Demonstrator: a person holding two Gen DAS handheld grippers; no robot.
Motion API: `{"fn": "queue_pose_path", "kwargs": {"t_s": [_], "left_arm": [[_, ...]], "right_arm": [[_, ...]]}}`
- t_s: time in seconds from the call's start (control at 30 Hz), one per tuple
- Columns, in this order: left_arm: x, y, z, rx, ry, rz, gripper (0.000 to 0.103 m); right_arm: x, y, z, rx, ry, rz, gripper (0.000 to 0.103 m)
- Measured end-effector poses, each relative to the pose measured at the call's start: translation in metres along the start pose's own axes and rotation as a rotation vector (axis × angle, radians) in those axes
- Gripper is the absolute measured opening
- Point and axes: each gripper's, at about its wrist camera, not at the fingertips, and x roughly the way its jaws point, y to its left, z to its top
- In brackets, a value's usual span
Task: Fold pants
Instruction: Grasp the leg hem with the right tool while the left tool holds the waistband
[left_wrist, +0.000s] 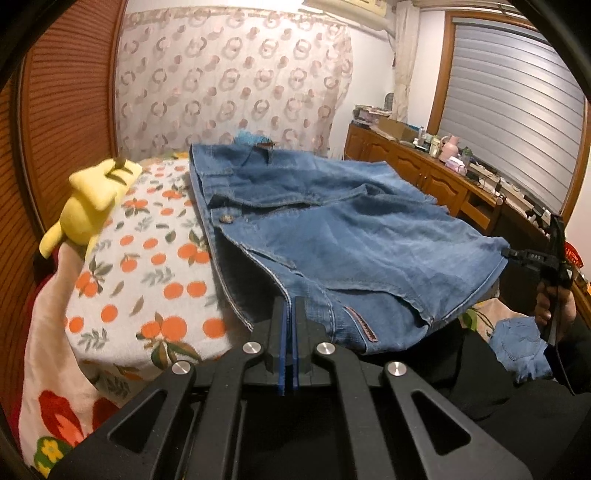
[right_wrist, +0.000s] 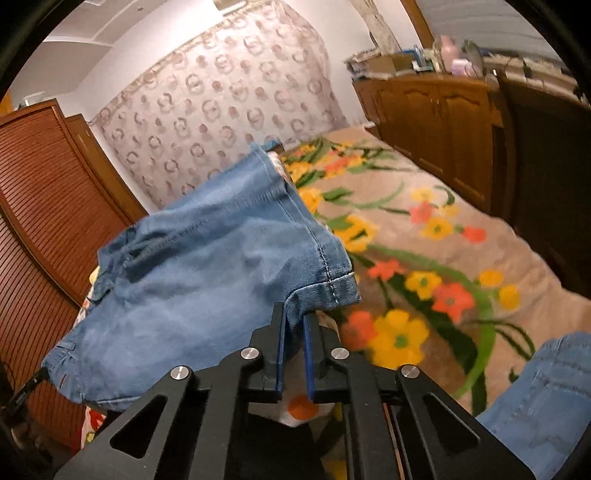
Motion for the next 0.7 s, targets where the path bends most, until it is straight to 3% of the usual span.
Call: {"fn": "queue_pose_path", "kwargs": {"t_s": [0.3, 0.7], "left_arm": [[-0.004, 0.004, 0.052, 0.031, -0.075, 0.027, 0.002], [0.038, 0.037, 0.155, 0.030, -0.154, 0.099, 0.002]], "right_arm": [[-0.015, 0.027, 0.050, -0.120, -0.112, 0.025, 0.006], [0.045, 0.059, 0.112, -0.213, -0.178, 0.036, 0.006]]}}
